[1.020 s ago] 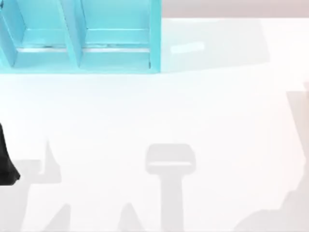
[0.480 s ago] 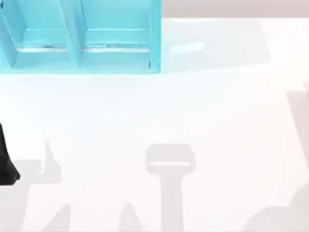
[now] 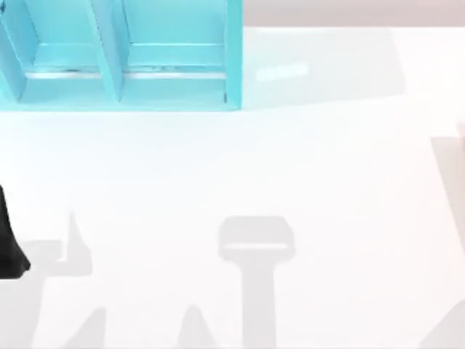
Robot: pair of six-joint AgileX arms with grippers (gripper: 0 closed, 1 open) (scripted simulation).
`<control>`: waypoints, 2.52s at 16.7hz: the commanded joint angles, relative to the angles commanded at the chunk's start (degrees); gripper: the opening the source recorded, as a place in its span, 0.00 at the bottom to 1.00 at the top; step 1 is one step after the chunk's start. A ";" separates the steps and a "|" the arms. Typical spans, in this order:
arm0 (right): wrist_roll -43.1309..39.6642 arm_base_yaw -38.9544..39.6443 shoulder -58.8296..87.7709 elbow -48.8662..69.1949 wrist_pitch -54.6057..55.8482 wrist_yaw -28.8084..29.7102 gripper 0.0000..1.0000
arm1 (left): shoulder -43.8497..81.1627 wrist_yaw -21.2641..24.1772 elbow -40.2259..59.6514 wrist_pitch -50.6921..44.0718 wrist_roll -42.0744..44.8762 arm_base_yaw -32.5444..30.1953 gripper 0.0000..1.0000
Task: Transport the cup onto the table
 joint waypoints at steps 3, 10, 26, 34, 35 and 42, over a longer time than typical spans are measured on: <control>-0.05 -0.12 0.34 -0.72 0.91 0.02 1.00 | 0.00 0.00 0.00 0.00 0.00 0.00 1.00; -0.05 -0.12 0.34 -0.72 0.91 0.02 0.62 | 0.00 0.00 0.00 0.00 0.00 0.00 1.00; -0.05 -0.12 0.34 -0.72 0.91 0.02 0.00 | 0.00 0.00 0.00 0.00 0.00 0.00 1.00; 8.53 8.49 -6.86 2.99 -10.02 0.06 0.00 | 0.00 0.00 0.00 0.00 0.00 0.00 1.00; 10.07 10.07 -8.02 3.59 -12.37 0.07 0.00 | 0.00 0.00 0.00 0.00 0.00 0.00 1.00; 18.00 18.15 -14.85 6.69 -21.53 0.09 0.00 | 0.00 0.00 0.00 0.00 0.00 0.00 1.00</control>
